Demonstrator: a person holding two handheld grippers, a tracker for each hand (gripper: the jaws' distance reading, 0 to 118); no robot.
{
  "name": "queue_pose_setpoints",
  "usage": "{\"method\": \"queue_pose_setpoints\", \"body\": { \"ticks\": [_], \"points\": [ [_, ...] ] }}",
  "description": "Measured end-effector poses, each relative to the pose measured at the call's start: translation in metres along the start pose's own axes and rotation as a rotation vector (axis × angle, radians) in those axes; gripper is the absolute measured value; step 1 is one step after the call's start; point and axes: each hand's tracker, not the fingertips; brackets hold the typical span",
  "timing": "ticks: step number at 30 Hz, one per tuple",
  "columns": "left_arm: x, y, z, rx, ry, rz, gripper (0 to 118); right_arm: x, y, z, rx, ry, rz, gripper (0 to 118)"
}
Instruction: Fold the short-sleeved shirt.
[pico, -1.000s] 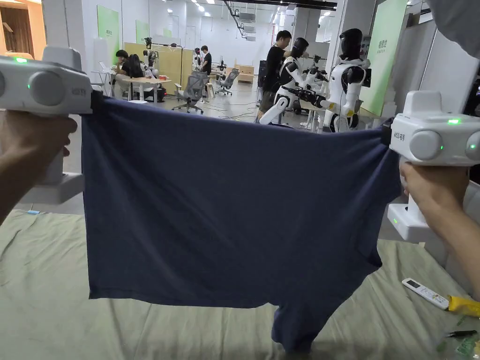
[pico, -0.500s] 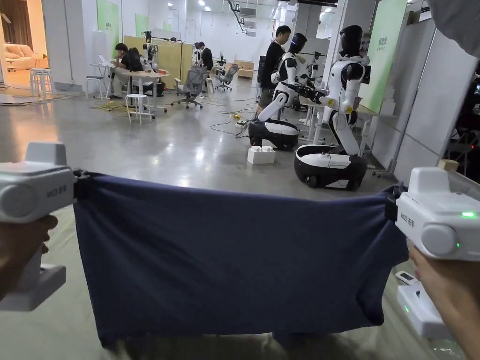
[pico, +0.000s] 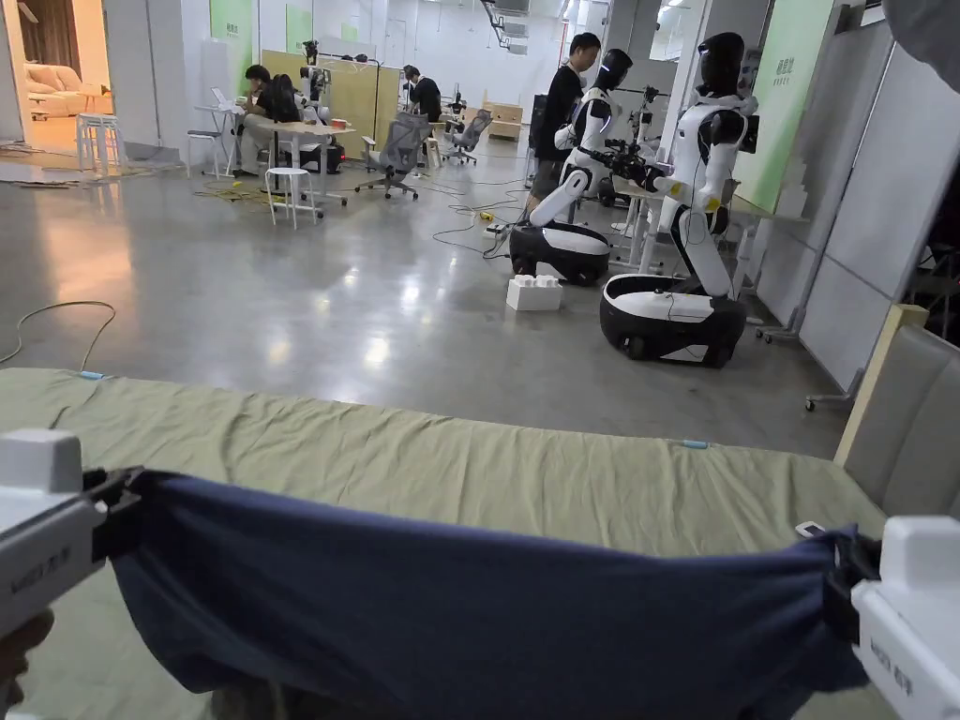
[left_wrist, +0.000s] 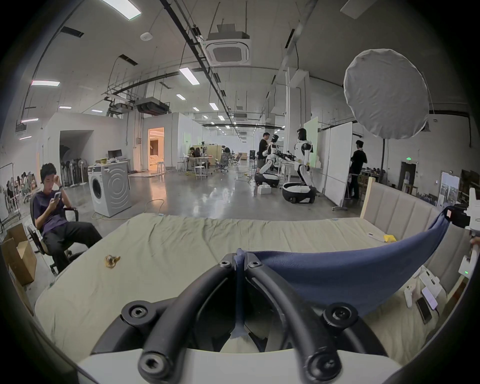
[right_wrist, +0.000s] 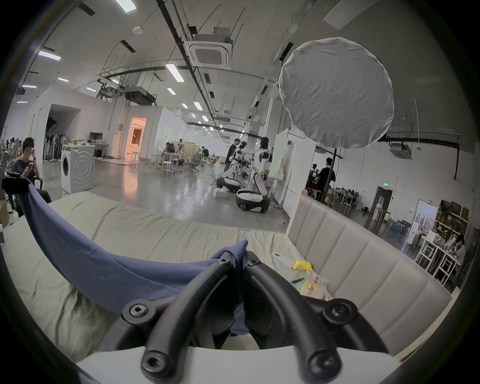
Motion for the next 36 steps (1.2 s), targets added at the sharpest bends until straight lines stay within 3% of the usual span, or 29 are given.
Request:
{"method": "queue_pose_setpoints", "body": {
  "ticks": [11,16,23,27,32,35,36],
  "points": [
    [-0.013,-0.13,0.049,-0.24,0.009,0.029,5,-0.028,-0.117,0.066,-0.298,0.076,-0.029,4],
    [-0.02,-0.184,0.051,-0.385,0.019,0.009,5,-0.045,-0.164,0.07,-0.434,0.1,0.061,4],
    [-0.011,-0.214,0.049,-0.523,0.026,-0.091,6,-0.058,-0.214,0.063,-0.631,0.143,0.138,4],
    [-0.002,-0.224,0.052,-0.611,0.034,-0.145,6,-0.06,-0.226,0.062,-0.701,0.156,0.138,4],
    [0.008,-0.228,0.048,-0.694,0.053,-0.199,11,-0.075,-0.232,0.062,-0.805,0.178,0.207,5],
    [0.004,-0.228,0.044,-0.732,0.056,-0.179,15,-0.079,-0.231,0.061,-0.829,0.178,0.221,10],
    [0.004,-0.227,0.044,-0.733,0.059,-0.174,18,-0.08,-0.23,0.061,-0.829,0.173,0.225,16]
  ]
}}
